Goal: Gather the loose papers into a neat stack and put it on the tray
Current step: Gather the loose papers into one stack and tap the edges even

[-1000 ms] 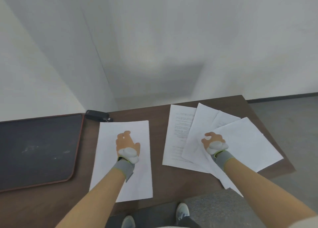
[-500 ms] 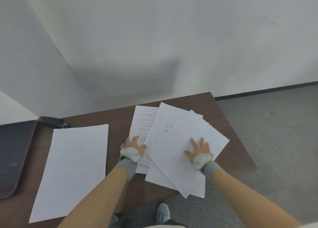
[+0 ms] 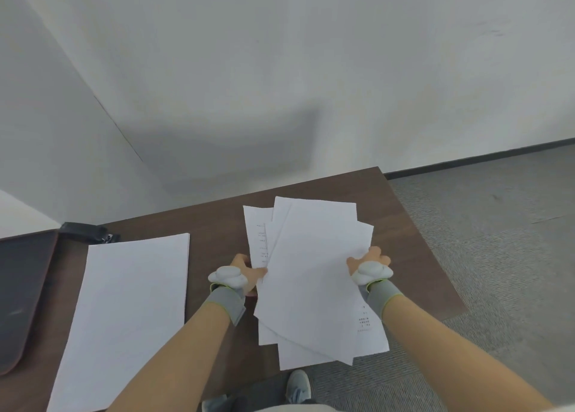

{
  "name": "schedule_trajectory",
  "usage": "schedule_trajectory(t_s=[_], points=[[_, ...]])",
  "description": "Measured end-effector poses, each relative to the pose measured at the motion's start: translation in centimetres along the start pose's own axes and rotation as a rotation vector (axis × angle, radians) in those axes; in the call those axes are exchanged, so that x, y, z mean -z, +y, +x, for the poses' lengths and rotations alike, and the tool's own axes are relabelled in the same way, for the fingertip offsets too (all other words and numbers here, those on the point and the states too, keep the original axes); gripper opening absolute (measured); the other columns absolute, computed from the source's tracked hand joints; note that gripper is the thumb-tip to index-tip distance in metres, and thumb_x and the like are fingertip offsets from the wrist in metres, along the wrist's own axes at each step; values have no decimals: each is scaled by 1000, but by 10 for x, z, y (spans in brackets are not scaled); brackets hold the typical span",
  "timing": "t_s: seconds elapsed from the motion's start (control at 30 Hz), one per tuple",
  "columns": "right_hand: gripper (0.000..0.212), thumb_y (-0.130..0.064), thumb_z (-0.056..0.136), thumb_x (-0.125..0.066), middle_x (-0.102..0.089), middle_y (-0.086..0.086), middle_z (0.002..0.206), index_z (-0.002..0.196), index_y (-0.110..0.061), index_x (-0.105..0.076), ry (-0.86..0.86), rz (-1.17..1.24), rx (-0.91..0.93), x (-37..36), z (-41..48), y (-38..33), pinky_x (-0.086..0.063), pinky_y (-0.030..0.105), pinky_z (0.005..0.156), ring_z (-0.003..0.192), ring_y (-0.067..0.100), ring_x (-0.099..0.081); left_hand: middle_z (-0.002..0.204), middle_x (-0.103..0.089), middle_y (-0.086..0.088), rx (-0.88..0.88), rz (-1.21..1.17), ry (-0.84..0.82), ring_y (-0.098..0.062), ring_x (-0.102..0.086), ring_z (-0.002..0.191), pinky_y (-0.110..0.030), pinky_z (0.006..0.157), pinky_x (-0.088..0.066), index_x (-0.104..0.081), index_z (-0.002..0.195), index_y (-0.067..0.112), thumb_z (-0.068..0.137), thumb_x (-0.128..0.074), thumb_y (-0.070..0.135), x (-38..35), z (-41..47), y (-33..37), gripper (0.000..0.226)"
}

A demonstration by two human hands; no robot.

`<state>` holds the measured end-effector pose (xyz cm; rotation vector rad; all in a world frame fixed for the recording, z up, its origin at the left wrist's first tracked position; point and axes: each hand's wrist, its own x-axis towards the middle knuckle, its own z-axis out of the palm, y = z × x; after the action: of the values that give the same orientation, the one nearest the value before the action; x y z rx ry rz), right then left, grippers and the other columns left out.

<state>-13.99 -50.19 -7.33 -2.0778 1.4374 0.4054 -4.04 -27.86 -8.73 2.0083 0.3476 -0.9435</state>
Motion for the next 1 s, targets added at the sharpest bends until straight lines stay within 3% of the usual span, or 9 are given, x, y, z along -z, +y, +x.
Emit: schedule_trajectory(t_s=[0.07, 0.2, 0.3, 0.4, 0.57, 0.67, 0.8, 0.87, 1.0], points=[[60, -35, 91, -51, -37, 12, 143, 137, -5, -27, -59, -8, 29, 1, 5, -5, -34, 31, 105, 132, 30, -39, 131, -55, -23, -21, 45, -78, -40, -57, 114, -51, 92, -51, -40, 134, 0, 84, -63, 1, -2, 3, -1, 55], [79, -30, 84, -64, -42, 20, 143, 143, -1, -21, -235, 345, -9, -14, 16, -17, -37, 43, 108, 128, 37, -45, 131, -56, -25, -63, 58, -99, -39, -56, 118, -48, 101, -46, -49, 128, -7, 81, -68, -1, 0, 8, -2, 51], [68, -23, 81, -69, -52, 23, 134, 136, 2, -38, -315, 483, -11, -28, 21, -18, -45, 45, 102, 118, 39, -54, 134, -54, -22, -159, 17, -59, -37, -54, 121, -48, 103, -44, -47, 131, -3, 84, -67, 9, 7, 6, -6, 52], [48, -27, 80, -70, -65, 17, 117, 118, 0, -59, -390, 432, 54, -33, 22, -16, -47, 44, 100, 104, 34, -62, 134, -55, -16, -290, 6, -4, -35, -52, 123, -47, 104, -43, -45, 133, 2, 87, -64, 13, 21, 2, -8, 51], [37, -9, 78, -72, -62, 21, 118, 109, -1, -55, -331, 810, 192, -18, 6, -34, -50, 44, 94, 92, 29, -60, 109, -65, -2, -470, -191, -83, -30, -62, 108, -41, 92, -49, -59, 106, 25, 85, -66, 11, 54, -19, 14, 26], [28, -10, 79, -71, -68, 8, 113, 103, -14, -56, -425, 1013, 367, 7, -11, -55, -53, 40, 89, 93, 23, -67, 106, -68, -2, -575, -238, -86, -25, -66, 99, -41, 89, -53, -60, 101, 28, 84, -66, 7, 79, -30, 31, 27], [16, -25, 81, -70, -76, -2, 101, 96, -24, -71, -482, 1078, 598, 41, -40, -82, -60, 29, 77, 91, 17, -72, 99, -71, 10, -685, -301, -45, -3, -70, 85, -19, 72, -56, -64, 98, 28, 81, -68, 1, 100, -43, 44, 33], [15, -32, 81, -69, -77, -3, 97, 93, -24, -73, -490, 1086, 616, 48, -54, -91, -59, 25, 70, 88, 15, -73, 100, -71, 8, -703, -323, -18, -3, -70, 86, -21, 74, -55, -64, 100, 24, 78, -71, -1, 106, -46, 42, 35], [27, -36, 72, -70, -77, -5, 94, 95, -21, -71, -511, 1078, 624, 46, -68, -90, -57, 25, 74, 89, 15, -72, 106, -73, 2, -695, -431, -4, -15, -69, 97, -28, 79, -56, -65, 108, 22, 68, -79, 2, 101, -51, 27, 47]])
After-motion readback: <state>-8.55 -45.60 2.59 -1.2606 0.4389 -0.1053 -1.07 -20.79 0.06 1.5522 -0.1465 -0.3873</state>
